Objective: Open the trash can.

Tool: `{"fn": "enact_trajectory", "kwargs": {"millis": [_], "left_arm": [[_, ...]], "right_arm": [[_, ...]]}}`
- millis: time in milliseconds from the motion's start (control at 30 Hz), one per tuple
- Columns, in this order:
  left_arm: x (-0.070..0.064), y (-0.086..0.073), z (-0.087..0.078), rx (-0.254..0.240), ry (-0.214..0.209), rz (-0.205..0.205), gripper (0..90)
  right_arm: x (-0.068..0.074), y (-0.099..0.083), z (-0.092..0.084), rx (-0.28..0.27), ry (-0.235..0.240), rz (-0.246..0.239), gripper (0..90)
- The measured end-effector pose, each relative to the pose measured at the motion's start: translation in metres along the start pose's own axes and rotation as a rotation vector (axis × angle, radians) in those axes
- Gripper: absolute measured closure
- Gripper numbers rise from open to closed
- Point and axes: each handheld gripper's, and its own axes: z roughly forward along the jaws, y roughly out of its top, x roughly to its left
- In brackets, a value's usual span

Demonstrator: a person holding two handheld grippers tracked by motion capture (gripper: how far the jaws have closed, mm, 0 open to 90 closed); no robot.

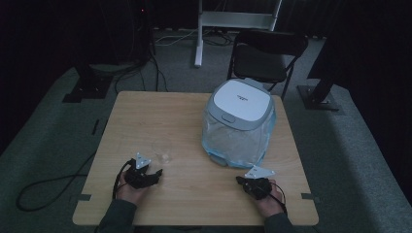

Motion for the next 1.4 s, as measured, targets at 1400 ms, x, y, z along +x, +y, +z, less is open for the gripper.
{"fn": "enact_trajectory", "kwargs": {"millis": [1400], "left_arm": [[-0.001,0.0,0.0,-0.003,-0.003,0.004,35.7]], "right_arm": [[0.016,0.075,0.034,-0.085,-0.053,0.011,90.0]]}}
